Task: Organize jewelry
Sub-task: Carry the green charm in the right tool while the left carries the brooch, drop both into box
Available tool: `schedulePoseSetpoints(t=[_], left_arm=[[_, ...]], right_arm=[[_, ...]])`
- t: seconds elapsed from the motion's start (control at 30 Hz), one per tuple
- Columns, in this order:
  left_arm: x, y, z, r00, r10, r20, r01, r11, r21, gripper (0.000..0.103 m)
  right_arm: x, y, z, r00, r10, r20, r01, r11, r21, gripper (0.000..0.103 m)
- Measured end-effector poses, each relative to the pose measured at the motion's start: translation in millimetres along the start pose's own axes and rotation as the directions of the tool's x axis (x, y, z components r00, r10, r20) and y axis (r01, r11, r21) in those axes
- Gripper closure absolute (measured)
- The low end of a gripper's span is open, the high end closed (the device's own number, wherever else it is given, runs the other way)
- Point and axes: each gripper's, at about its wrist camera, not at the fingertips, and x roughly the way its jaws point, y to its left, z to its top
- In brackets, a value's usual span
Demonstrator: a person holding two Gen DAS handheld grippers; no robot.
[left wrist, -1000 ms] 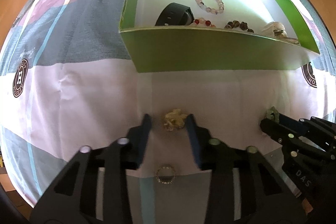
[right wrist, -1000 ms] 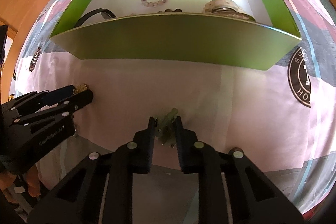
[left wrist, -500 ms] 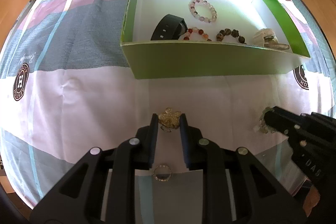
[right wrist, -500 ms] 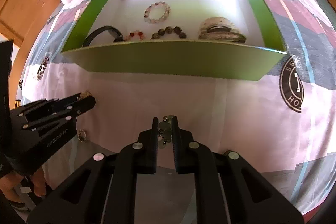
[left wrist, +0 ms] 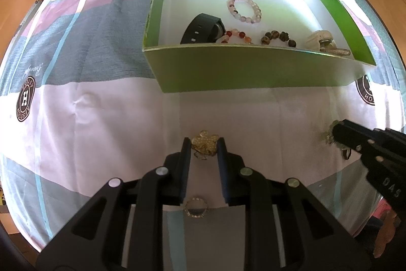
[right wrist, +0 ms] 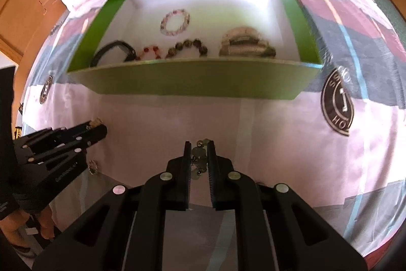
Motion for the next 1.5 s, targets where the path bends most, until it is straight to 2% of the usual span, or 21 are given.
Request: schedulePoseSetpoints(t=[0.27, 0.87, 1.17, 1.3, 1.4, 1.5], left_arm=[[3.3, -0.9, 0.1, 1.000, 0.002, -0.006, -0.002, 1.000, 0.009, 0.082], [5.4, -3.4, -0.8, 1.000, 0.005, 0.005, -0.005, 1.000, 0.023, 0.082], [-28.2, -4.2, 0.6, 0.990, -0.009, 0.138, 0.007, 1.000, 0.012, 0.082], [-44.4, -3.9, 4.3, 0.980, -0.026, 0.197, 0.028, 1.000, -0.007, 0.082], [-56.4, -3.0, 12.7, 0.970, -0.059, 0.234, 0.067, 0.997, -0.025, 0.082], [-70.1, -6.0, 24.0, 0.949, -0.082, 0.304, 0.093, 0.995, -0.023, 0.082]], right_arm=[[10.6, 7.0, -1.7, 0.999, -0.030, -0.025, 0.029, 0.999, -0.027, 0.091], [12.8, 12.4, -4.1, 0.999, -0.025, -0.023, 0.024, 0.999, -0.037, 0.091], [-14.4, 16.7, -0.5, 0.995, 0.017, 0.096, -0.012, 0.999, -0.046, 0.091], [-28.7, 13.2, 3.1, 0.985, 0.055, 0.164, -0.052, 0.998, -0.027, 0.091], [-46.9, 12.2, 10.8, 0.964, 0.092, 0.250, -0.092, 0.996, -0.010, 0.091], [-68.8, 9.2, 20.4, 0.921, 0.137, 0.364, -0.146, 0.989, -0.002, 0.091]])
